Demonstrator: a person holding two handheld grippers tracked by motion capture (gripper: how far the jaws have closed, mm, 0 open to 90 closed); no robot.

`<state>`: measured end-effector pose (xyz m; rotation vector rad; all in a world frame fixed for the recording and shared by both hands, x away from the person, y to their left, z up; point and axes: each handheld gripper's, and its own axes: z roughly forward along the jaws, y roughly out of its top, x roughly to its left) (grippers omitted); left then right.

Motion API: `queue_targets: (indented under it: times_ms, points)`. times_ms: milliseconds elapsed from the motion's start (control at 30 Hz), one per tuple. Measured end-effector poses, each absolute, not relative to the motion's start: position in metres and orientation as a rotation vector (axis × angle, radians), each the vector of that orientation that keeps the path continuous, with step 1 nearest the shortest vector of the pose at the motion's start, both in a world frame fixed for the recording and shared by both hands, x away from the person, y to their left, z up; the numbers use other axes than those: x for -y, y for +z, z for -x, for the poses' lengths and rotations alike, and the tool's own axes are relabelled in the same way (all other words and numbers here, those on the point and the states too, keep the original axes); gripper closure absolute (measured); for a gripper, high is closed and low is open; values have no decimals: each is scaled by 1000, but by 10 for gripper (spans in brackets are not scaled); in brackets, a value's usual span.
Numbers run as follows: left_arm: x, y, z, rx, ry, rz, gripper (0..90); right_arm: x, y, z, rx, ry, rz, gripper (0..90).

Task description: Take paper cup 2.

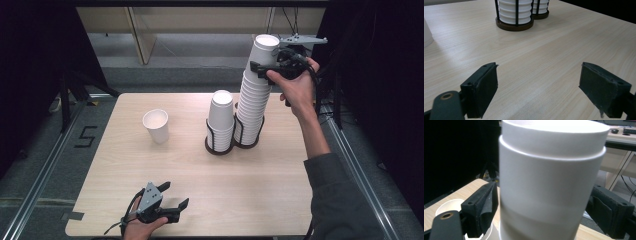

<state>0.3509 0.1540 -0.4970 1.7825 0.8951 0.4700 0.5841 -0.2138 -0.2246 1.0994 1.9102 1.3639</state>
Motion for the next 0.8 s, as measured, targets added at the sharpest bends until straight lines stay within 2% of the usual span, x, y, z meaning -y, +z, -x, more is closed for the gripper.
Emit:
queue_targets:
  times_ms: [467, 800]
  points:
    - [-153, -498, -352, -885, 459, -1783, 147, 210, -220, -594, -1885, 1399, -1070, 178]
    - [-152, -498, -351, -885, 458, -1791, 147, 209, -190, -588, -1778, 1453, -1031, 188]
